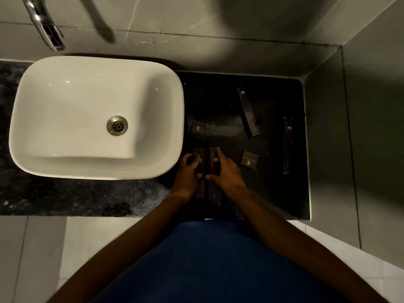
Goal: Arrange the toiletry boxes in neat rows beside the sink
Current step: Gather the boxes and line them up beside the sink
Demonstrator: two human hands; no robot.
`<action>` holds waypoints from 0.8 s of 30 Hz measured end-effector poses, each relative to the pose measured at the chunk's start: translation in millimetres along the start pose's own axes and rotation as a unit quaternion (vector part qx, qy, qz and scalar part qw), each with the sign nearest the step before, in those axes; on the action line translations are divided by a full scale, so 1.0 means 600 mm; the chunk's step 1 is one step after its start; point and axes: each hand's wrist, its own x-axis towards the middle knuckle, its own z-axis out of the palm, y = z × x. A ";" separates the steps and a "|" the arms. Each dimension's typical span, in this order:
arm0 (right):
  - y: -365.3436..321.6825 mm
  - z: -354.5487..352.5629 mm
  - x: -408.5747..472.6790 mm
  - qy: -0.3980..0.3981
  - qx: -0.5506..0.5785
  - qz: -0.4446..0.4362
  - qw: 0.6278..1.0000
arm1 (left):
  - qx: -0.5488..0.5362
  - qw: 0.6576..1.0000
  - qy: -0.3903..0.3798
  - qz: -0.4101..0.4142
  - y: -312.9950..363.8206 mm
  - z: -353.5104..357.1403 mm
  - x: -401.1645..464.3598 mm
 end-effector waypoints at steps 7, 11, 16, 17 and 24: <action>0.004 -0.023 -0.007 0.060 0.056 -0.003 0.997 | -0.079 0.996 0.042 0.000 0.033 -0.003 0.001; 0.033 -0.088 -0.006 0.220 0.062 0.037 0.973 | -0.028 0.994 0.084 0.063 0.061 -0.001 0.012; 0.092 -0.175 -0.001 0.330 0.086 0.122 0.932 | 0.056 0.989 0.073 0.119 0.100 0.004 0.046; 0.106 -0.193 0.001 0.341 0.090 0.137 0.926 | 0.069 0.987 0.061 0.130 0.112 0.008 0.059; 0.167 -0.268 0.040 0.328 0.071 0.175 0.926 | -0.088 0.992 0.091 -0.010 0.272 0.057 0.229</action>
